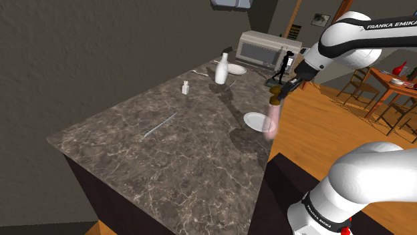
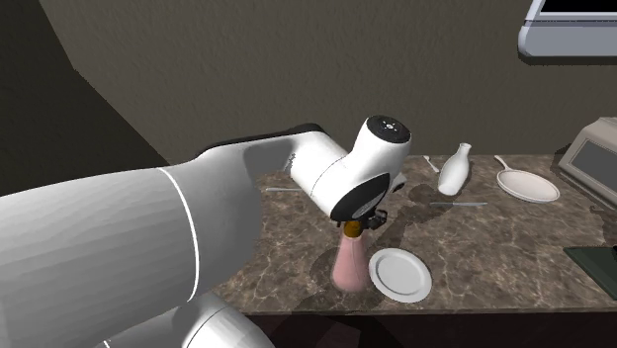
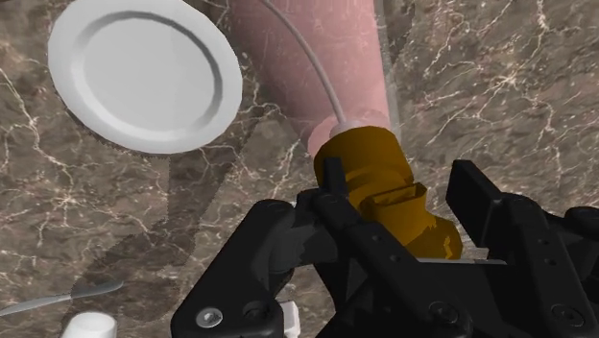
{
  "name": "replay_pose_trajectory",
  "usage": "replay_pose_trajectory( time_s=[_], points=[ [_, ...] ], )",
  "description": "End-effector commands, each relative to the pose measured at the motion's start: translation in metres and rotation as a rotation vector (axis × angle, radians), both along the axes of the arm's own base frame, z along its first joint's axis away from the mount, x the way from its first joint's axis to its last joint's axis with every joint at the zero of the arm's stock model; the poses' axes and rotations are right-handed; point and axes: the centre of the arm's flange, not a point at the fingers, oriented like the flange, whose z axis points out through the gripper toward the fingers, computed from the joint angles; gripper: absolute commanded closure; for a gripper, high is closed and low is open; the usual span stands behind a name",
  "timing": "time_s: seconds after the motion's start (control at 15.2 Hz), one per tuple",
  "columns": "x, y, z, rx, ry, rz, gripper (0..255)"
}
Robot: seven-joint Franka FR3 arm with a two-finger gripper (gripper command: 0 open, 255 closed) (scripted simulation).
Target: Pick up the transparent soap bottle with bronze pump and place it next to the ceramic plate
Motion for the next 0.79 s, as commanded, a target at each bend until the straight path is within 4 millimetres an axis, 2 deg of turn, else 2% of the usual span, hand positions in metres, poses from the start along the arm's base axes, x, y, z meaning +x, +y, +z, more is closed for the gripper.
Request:
replay_pose_trajectory(
  time_s=[0.0,0.33,0.73],
  points=[
    [-0.001,0.000,-0.011,0.000,-0.001,0.000,255],
    [-0.001,0.000,-0.038,0.000,-0.001,0.000,255],
    [-0.001,0.000,-0.040,0.000,-0.001,0.000,255]
  ],
)
